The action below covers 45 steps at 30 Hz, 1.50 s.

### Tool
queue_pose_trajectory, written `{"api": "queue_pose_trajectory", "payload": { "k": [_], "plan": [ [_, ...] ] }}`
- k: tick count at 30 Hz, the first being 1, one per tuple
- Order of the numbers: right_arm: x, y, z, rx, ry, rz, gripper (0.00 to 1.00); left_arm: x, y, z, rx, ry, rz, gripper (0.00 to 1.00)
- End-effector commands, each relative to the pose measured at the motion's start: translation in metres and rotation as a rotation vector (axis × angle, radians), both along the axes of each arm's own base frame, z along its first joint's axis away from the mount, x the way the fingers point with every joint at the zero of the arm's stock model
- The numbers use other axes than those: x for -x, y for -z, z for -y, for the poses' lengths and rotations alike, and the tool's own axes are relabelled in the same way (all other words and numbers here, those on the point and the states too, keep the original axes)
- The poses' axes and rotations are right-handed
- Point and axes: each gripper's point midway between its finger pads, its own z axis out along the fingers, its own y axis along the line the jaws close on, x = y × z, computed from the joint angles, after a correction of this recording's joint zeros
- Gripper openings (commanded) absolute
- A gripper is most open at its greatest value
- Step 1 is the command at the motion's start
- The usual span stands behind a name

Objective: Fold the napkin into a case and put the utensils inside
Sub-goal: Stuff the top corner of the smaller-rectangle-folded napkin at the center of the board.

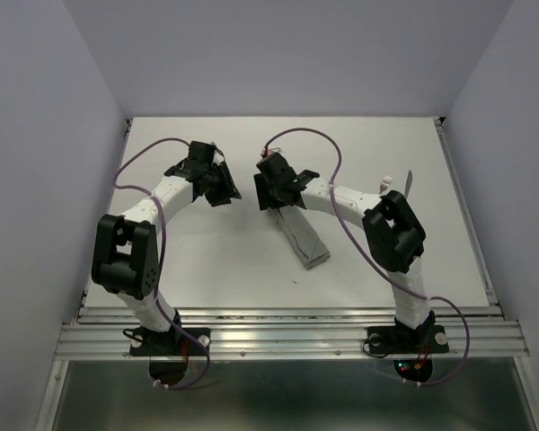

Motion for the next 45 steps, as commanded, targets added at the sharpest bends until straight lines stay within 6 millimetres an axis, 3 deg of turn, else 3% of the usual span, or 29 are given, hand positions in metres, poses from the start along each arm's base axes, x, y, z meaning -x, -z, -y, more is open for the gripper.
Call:
{"api": "queue_pose_trajectory", "payload": {
  "k": [1, 15, 21, 24, 31, 45],
  "plan": [
    [-0.018, -0.022, -0.004, -0.022, 0.020, 0.074, 0.61, -0.002, 0.000, 0.002, 0.006, 0.021, 0.010, 0.47],
    [-0.020, -0.011, 0.000, 0.006, 0.036, 0.069, 0.64, 0.000, 0.007, 0.003, 0.017, 0.014, -0.006, 0.47],
    [-0.018, -0.026, 0.000, -0.028, 0.037, 0.093, 0.68, 0.001, 0.009, 0.005, 0.022, 0.016, -0.009, 0.47],
    [-0.017, -0.027, -0.001, -0.041, 0.031, 0.103, 0.65, 0.001, 0.010, 0.005, 0.023, 0.016, -0.013, 0.47],
    [-0.017, -0.006, 0.000, -0.019, 0.046, 0.071, 0.59, 0.001, 0.010, 0.005, 0.027, 0.015, -0.014, 0.47],
    [-0.021, 0.002, 0.004, 0.009, 0.066, 0.078, 0.57, 0.005, 0.015, 0.011, 0.038, 0.029, -0.023, 0.47]
  ]
}}
